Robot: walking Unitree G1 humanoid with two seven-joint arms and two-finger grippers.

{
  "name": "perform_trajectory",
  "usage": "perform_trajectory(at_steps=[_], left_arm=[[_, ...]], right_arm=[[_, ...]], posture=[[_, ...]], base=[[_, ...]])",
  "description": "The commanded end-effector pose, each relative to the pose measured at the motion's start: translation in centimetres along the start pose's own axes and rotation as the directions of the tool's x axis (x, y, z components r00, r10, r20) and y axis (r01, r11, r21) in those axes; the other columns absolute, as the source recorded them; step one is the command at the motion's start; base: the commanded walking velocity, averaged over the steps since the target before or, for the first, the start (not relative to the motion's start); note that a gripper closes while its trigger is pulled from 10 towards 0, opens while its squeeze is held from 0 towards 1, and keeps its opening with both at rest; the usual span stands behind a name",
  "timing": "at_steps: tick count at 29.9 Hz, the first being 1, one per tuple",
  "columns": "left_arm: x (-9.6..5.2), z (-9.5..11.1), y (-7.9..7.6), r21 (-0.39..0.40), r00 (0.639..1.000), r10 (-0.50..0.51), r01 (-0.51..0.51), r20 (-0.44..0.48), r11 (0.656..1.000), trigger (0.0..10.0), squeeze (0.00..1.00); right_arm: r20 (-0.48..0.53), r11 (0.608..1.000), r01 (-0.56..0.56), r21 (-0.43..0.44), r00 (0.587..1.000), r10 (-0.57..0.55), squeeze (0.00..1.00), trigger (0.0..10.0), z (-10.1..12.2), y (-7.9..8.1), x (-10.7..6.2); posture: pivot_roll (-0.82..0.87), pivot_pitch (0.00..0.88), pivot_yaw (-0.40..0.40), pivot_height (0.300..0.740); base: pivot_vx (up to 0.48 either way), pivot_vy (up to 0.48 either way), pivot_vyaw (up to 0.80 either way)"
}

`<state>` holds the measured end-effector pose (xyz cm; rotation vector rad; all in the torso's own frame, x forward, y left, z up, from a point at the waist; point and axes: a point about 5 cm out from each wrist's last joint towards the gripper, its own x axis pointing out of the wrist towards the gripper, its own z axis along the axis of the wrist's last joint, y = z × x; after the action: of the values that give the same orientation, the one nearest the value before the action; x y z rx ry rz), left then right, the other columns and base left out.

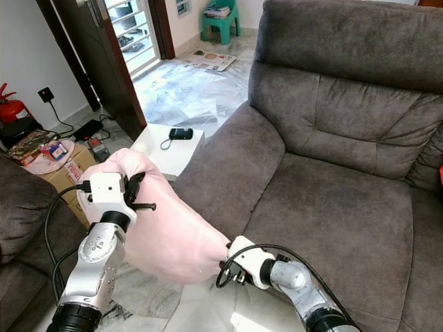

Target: Move the pillow to the sofa from floor

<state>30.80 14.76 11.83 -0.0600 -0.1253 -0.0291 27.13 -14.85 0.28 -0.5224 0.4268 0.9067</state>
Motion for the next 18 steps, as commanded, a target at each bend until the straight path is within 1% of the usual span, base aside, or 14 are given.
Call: perform_trajectory(at_steps=[1, 15, 18], left_arm=[[0.98, 2.77, -0.02, -0.003, 0.992, 0.005, -0.005, 0.127, 1.0, 10.0, 0.0], [0.97, 2.74, -0.04, -0.003, 0.992, 0.004, -0.004, 0.125, 1.0, 10.0, 0.0], [0.92, 2.58, -0.04, -0.001, 0.993, 0.002, -0.002, 0.118, 1.0, 10.0, 0.0]], right_arm=[[-0.018, 1.0, -0.01, -0.011, 1.0, 0.01, 0.0, 0.0, -0.2, 0.2, 0.11], [-0.031, 0.999, 0.017, -0.03, 0.999, -0.018, 0.0, 0.0, -0.07, -0.06, 0.27], [-0.022, 0.997, 0.066, -0.031, 0.998, -0.067, 0.0, 0.0, 0.3, -0.69, 0.24]], posture=[[-0.04, 0.038, 0.079, 0.74], [-0.04, 0.039, 0.082, 0.74], [-0.04, 0.04, 0.082, 0.74]], base=[[0.0, 0.0, 0.0], [0.0, 0.0, 0.0], [0.0, 0.0, 0.0]])
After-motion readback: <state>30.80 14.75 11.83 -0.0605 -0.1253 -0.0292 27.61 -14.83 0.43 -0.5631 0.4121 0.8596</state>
